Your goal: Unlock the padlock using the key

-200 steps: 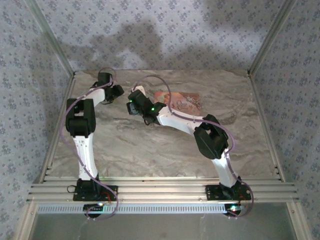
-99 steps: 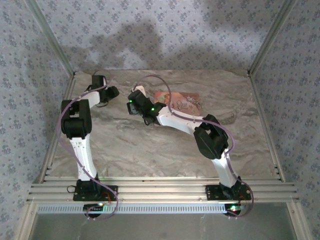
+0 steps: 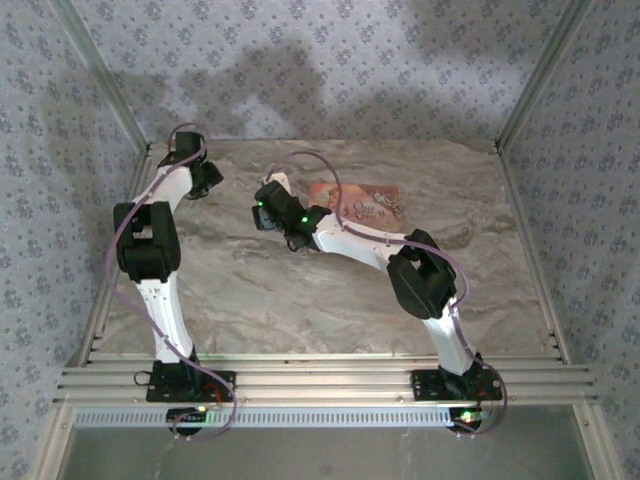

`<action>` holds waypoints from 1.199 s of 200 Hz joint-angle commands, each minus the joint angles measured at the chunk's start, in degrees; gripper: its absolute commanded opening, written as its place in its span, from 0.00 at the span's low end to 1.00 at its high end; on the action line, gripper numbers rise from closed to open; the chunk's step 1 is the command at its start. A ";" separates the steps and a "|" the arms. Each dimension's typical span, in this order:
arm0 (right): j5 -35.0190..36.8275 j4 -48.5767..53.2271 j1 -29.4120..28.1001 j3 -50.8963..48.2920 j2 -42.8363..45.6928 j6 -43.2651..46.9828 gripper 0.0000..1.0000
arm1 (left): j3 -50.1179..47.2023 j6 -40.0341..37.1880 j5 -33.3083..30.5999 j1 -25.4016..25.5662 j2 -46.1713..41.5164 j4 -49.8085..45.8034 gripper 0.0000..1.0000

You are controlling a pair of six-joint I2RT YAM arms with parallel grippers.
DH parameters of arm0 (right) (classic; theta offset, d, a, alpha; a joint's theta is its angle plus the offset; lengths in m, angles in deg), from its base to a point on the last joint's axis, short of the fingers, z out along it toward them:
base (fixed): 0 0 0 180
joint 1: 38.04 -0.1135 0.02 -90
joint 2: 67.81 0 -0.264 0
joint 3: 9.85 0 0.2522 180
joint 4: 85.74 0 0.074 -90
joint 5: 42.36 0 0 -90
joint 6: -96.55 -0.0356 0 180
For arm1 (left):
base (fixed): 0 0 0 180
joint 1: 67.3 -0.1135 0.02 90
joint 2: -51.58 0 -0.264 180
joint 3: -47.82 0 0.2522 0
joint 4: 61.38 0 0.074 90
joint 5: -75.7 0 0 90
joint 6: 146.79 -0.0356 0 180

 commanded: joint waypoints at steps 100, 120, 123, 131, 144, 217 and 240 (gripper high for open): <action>-1.13 -2.89 0.87 -7.93 5.39 -1.59 0.67 | 13.47 13.48 -9.83 1.71 8.44 -19.73 0.45; -1.53 -3.83 1.42 -10.12 7.08 -1.68 0.67 | 18.85 13.16 -9.71 2.01 10.78 -23.98 0.45; -1.61 -3.92 1.52 -10.42 7.33 -1.68 0.67 | 19.32 13.25 -9.64 1.97 11.00 -24.47 0.45; -1.62 -4.35 1.89 -11.37 8.11 -1.68 0.67 | 19.94 13.54 -9.44 2.20 11.29 -25.11 0.44; -1.79 -5.25 2.45 -13.02 9.32 -1.75 0.67 | 19.76 14.59 -9.01 2.63 11.21 -25.26 0.44; -3.77 -8.51 5.03 -22.75 17.02 -1.72 0.68 | 15.86 28.80 -13.15 4.78 12.69 -22.88 0.47; -4.24 -9.24 5.83 -25.86 19.32 -1.51 0.68 | 14.69 30.36 -13.82 4.87 13.03 -22.12 0.46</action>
